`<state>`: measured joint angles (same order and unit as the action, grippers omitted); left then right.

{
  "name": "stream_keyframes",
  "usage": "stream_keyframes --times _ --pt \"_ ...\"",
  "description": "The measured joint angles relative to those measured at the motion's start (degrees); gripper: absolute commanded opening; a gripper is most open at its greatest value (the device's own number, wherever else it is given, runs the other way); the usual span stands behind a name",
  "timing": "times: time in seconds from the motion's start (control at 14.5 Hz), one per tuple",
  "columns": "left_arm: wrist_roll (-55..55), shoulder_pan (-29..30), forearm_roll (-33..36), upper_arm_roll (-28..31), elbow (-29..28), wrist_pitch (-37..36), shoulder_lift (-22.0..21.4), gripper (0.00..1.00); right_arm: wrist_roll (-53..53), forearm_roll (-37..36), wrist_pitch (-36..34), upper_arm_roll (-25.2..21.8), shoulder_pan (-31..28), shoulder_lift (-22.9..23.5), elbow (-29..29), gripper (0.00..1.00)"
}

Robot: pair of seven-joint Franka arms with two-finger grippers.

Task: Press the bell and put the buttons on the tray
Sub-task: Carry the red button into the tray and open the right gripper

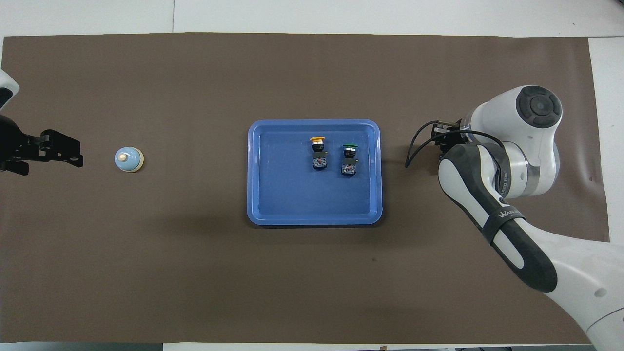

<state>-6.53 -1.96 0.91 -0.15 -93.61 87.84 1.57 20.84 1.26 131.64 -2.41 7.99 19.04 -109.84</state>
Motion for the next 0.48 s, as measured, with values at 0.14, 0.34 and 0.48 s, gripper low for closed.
stream_keyframes --times 0.14,0.34,0.48 --pt "0.0 0.0 0.0 0.0 0.0 0.0 0.0 1.00 0.9 0.8 -6.9 1.3 0.7 -0.4 5.4 0.00" --pt "0.0 0.0 0.0 0.0 0.0 0.0 0.0 1.00 7.7 1.1 -11.0 2.1 6.3 -0.8 11.2 0.00" --pt "0.0 0.0 0.0 0.0 0.0 0.0 0.0 1.00 12.1 1.1 -11.0 2.2 11.2 -0.2 11.6 0.00"
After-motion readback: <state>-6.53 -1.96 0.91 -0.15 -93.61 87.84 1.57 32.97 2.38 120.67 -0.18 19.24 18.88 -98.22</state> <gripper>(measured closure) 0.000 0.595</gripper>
